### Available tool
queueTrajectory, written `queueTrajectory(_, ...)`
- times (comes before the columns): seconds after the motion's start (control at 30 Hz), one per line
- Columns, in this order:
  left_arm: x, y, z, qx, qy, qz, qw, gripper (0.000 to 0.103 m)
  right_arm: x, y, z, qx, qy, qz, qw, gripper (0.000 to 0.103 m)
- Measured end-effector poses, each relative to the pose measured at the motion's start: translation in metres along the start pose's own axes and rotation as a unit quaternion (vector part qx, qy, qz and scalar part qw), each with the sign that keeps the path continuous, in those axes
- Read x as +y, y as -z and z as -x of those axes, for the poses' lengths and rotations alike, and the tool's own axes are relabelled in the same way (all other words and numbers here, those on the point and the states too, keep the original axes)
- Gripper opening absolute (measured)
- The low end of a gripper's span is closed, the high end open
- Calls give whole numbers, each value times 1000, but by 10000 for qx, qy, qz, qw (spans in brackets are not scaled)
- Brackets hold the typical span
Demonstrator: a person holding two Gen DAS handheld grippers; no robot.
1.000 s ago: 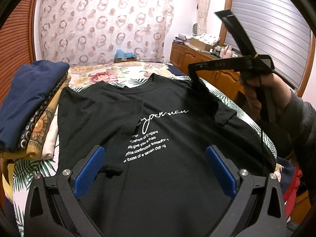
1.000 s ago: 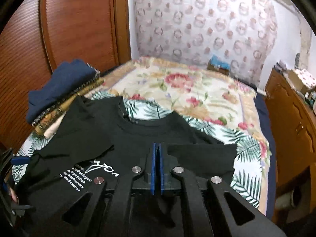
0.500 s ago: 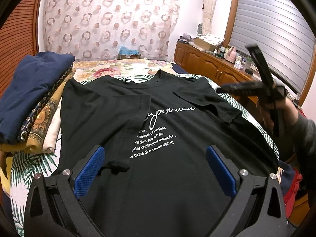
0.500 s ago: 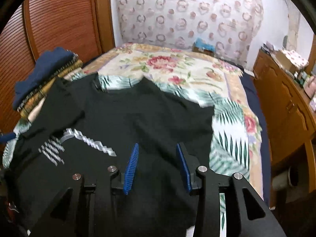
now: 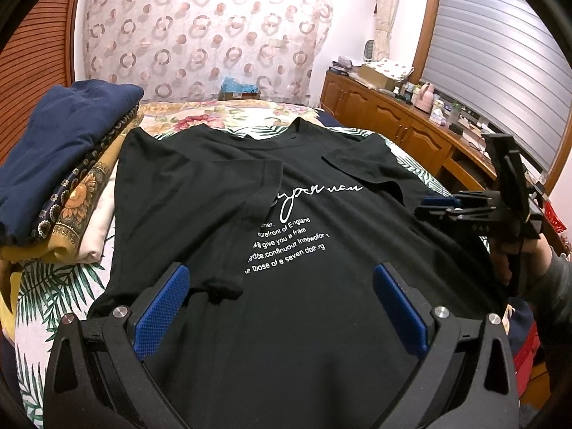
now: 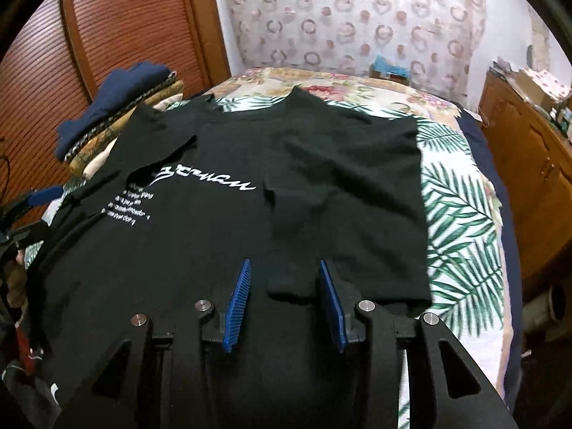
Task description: Fold small clothes
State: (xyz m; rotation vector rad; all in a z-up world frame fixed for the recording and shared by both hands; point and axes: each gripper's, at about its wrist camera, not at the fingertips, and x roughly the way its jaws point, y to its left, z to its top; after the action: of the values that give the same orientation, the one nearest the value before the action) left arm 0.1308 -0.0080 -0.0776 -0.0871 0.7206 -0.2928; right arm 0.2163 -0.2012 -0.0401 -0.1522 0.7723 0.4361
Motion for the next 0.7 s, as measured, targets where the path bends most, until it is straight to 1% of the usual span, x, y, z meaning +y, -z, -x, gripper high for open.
queueTrajectory(0.03,0,0,0,3,-4,-6,10000,103,4,-1,-4,48,115,75,9999,41)
queueTrajectory(0.07,0,0,0,1,-13,-11,10000,102,5,-1,-8,113,211,125,9996,38)
queueTrajectory(0.1,1,1,1,1,-24,-12,10000,102,6,-1,-12,163,285,152,9993,29)
queueTrajectory(0.13,2,1,1,1,-36,-2,10000,102,5,-2,-13,156,375,168,9990,26)
queueTrajectory(0.2,6,2,1,2,-42,45,10000,102,3,-4,-10,143,334,128,9993,17)
queueTrajectory(0.3,12,3,1,6,-66,121,9999,103,6,-2,-5,99,293,154,9994,9)
queueTrajectory(0.37,15,4,2,-2,-68,162,9998,102,9,-3,3,24,236,82,9997,9)
queueTrajectory(0.43,15,4,2,-1,-70,175,9998,102,8,4,13,-45,87,9,10000,9)
queueTrajectory(0.53,15,4,2,-3,-89,148,9999,103,8,7,19,-86,-12,-18,10000,9)
queueTrajectory(0.63,18,3,1,-5,-116,153,9998,102,11,15,23,-107,109,195,9997,9)
queueTrajectory(0.67,19,2,1,-4,-126,157,9998,102,12,16,23,-82,121,241,9996,10)
queueTrajectory(0.7,21,2,0,-6,-143,148,9998,102,12,16,21,-30,113,256,9996,16)
